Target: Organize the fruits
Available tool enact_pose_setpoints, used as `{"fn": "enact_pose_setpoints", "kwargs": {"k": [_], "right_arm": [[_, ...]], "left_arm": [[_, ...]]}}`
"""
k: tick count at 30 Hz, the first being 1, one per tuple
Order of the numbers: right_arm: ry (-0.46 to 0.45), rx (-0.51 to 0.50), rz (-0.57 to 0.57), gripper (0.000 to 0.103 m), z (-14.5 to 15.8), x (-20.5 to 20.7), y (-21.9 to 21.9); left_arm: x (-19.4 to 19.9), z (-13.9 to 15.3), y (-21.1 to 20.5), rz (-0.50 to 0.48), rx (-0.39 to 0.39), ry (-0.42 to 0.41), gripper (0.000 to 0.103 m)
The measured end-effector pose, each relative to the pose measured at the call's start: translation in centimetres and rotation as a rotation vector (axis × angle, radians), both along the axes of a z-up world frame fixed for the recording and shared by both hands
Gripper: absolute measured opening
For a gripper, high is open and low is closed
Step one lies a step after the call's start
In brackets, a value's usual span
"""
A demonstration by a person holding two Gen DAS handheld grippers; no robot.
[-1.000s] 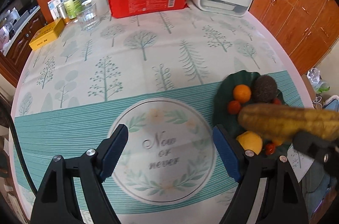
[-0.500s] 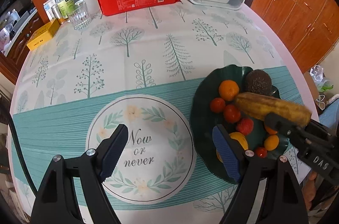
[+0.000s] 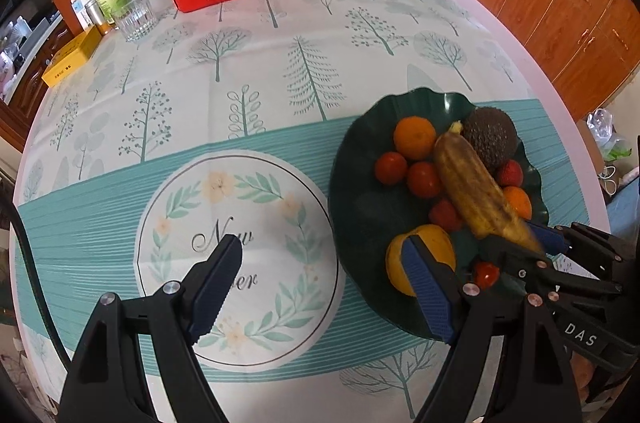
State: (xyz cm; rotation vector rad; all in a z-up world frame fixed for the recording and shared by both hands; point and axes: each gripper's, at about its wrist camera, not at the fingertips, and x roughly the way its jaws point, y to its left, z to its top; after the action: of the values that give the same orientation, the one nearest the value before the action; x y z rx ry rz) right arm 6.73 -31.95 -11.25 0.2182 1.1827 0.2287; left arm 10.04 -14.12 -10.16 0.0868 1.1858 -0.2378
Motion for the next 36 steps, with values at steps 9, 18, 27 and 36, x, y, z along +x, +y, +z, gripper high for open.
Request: {"fn": "enact_pose_setpoints", "kwargs": {"k": [9,18,27,36], "right_arm": [[-0.024,-0.003,0.007,0.047,1.2,-0.9,-1.0],[-0.043,-0.018,0.049,0.047,2.2,-2.2,-0.3],[-0.044,-0.020,0.065,0.047,2.8,-3.3,0.2],[-0.075,-0.018,0.081,0.047,5.1,-4.6,1.7]], "left_arm": [[-0.9,-0.5,-0.4,0.015,0.000,0.015,0.081],[-2.1,-0.3,-0.5,0.036,-0.004,0.014,0.082],[-3.9,0.6,0.5,0.085,-0.011,0.003,0.084],[-6.5,3.1,2.6,0.145,-0.020,-0.038,0.091]]}}
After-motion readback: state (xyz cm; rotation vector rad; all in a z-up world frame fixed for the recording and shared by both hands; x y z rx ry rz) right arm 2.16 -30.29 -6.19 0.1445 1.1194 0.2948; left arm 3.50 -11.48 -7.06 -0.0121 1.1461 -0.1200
